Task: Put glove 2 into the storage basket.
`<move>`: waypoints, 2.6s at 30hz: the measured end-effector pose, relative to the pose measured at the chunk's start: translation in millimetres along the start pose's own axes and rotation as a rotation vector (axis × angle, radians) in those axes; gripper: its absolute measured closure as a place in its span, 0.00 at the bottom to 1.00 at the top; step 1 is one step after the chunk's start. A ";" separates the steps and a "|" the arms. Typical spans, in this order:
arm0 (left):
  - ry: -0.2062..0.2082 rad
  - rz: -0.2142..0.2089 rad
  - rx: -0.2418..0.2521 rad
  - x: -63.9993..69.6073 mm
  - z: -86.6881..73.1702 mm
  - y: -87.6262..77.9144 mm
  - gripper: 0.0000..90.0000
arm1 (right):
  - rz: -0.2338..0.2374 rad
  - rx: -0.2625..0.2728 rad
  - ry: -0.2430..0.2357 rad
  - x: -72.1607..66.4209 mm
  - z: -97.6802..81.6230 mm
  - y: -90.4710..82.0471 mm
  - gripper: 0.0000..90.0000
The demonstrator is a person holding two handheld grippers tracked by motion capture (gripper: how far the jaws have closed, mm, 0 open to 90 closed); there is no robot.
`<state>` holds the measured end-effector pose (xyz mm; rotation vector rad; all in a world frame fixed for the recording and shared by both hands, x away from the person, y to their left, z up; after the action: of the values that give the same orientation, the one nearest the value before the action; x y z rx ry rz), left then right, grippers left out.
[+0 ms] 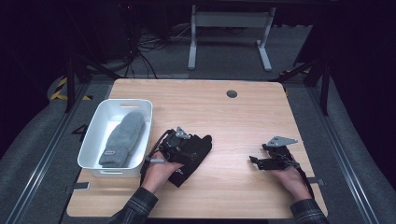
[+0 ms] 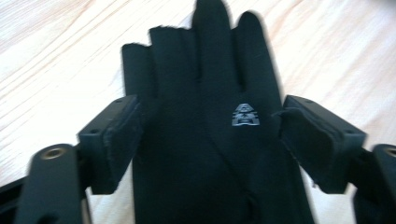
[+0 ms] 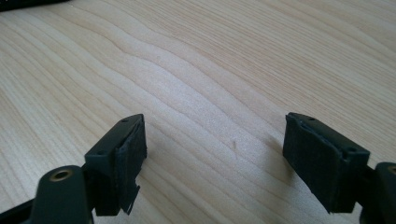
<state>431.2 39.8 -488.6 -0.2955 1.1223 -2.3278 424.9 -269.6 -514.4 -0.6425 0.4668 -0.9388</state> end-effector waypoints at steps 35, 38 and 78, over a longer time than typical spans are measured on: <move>-0.043 -0.153 -0.048 9.2 2.2 -10.4 0.78 | 0.006 0.021 -0.003 -1.8 -0.6 1.2 0.24; -0.052 -0.162 -0.036 9.9 4.7 -16.9 0.78 | 0.006 0.021 -0.004 -1.8 -0.6 1.2 0.24; -0.278 0.068 0.038 -114.1 -27.6 -176.9 0.78 | 0.006 0.021 -0.002 -1.7 -0.5 1.5 0.24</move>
<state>449.6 211.5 -364.9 -0.5399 0.9365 -2.1650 424.6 -267.6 -515.6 -0.6228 0.4561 -0.9361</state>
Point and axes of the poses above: each handheld gripper's, and its own axes: y roughly forward along the jaws, z roughly out of its top, x roughly to its right, the point moved 7 cm from there along y, roughly forward along the jaws, and after that the axes turned 10 degrees about y, right-handed, at the moved point
